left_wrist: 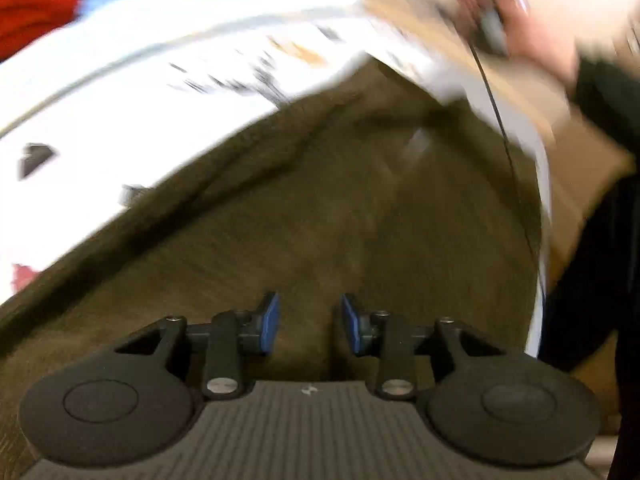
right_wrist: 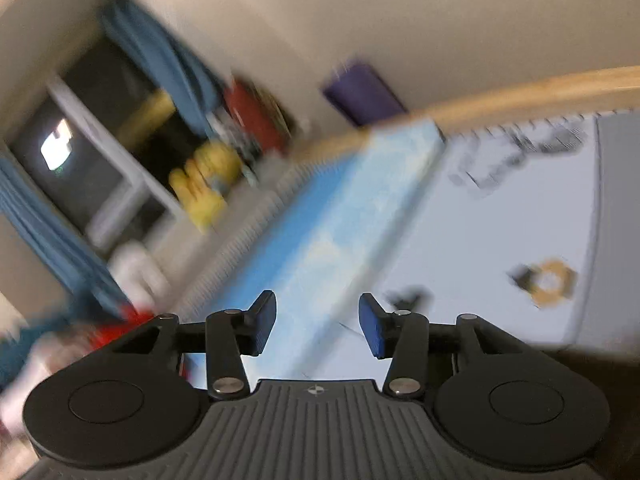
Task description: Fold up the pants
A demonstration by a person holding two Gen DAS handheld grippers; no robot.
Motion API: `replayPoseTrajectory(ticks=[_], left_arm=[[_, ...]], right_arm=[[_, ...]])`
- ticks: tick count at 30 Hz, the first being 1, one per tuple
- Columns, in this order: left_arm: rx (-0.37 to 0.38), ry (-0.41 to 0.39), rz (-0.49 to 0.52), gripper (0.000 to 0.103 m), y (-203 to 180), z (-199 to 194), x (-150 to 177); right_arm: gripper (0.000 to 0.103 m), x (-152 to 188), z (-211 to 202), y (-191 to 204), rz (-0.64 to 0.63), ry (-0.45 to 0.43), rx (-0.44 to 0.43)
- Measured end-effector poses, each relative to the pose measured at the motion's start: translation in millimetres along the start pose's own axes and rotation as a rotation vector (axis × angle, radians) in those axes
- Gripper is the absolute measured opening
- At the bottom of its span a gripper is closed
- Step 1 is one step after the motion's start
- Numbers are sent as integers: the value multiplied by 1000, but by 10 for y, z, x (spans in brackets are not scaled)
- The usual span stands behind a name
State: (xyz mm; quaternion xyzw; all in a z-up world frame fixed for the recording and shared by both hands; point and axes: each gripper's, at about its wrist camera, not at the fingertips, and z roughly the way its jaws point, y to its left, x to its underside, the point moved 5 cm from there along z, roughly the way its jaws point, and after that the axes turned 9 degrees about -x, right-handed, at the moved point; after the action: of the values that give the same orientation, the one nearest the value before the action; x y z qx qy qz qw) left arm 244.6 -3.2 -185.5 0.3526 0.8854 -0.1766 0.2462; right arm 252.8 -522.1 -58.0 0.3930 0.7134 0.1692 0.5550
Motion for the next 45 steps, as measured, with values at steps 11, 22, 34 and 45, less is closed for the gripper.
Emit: replayPoseTrajectory(ticks=[11,22,34,45], left_arm=[[-705,143,-657,75,2054,-633,612],[-759,297,-939,87,2663,-959,1589],[-826,223,-775,53,2673,-900,1482],[-914,29,-686,57,2624,-981,1208]], right_arm=[[51,460,164,-491,-135,338,94],[63,1324,750,5,-40,528,197],[6,1312,995,54,-229,362,397],[36,678,860,-58,-253,139,155]])
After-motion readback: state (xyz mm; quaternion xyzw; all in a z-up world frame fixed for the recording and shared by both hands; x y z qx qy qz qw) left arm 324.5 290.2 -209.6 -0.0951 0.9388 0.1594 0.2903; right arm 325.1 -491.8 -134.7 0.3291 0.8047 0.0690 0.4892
